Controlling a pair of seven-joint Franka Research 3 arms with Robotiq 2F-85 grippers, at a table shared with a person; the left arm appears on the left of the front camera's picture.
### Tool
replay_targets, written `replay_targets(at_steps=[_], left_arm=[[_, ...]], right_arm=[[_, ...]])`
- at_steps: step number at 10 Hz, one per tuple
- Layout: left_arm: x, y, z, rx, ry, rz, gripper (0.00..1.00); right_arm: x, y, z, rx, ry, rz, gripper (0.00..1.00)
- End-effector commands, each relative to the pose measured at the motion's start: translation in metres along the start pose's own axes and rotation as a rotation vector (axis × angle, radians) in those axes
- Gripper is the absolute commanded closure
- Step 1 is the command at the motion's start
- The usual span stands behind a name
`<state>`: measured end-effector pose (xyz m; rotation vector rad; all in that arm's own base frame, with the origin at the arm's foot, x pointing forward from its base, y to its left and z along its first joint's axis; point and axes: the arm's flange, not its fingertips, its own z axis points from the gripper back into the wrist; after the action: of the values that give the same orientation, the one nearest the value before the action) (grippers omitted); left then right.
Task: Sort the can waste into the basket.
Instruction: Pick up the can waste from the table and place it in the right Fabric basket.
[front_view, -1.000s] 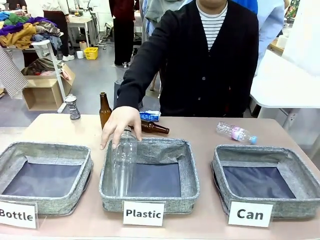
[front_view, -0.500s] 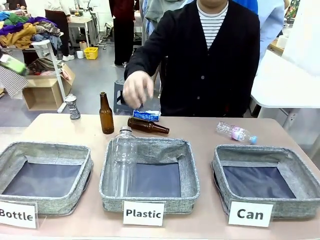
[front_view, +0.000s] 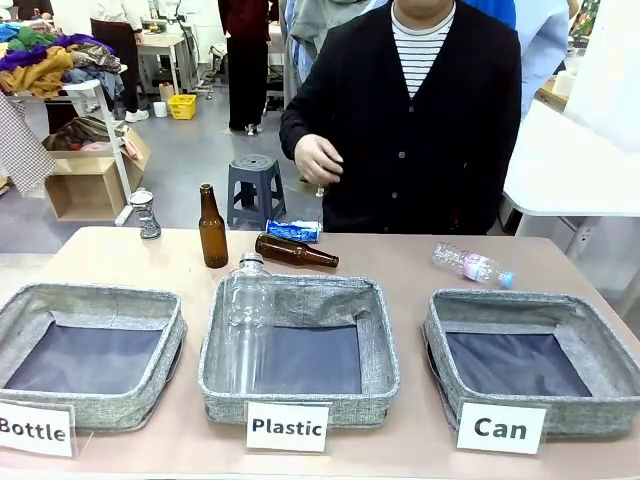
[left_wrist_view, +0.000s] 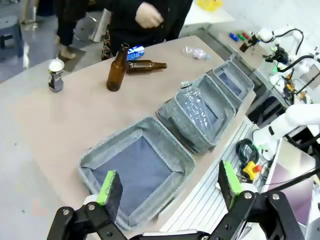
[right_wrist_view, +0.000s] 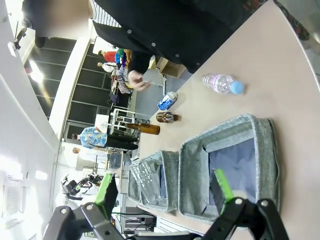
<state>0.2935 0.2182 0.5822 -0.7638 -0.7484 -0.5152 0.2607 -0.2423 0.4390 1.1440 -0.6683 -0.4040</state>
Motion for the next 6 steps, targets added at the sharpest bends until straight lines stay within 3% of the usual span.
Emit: replay_targets(at_steps=[1, 4, 6], left_arm=[[0.006, -0.010, -0.026, -0.024, -0.010, -0.078, 0.00], [0.066, -0.040, -0.081, 0.024, 0.028, -0.220, 0.00], [0.130, -0.082, -0.173, 0.135, 0.144, -0.446, 0.00]], right_arm=[[0.002, 0.000, 0.000, 0.020, -0.014, 0.026, 0.00], [0.002, 0.000, 0.000, 0.020, -0.014, 0.026, 0.00], [0.002, 0.000, 0.000, 0.020, -0.014, 0.026, 0.00]])
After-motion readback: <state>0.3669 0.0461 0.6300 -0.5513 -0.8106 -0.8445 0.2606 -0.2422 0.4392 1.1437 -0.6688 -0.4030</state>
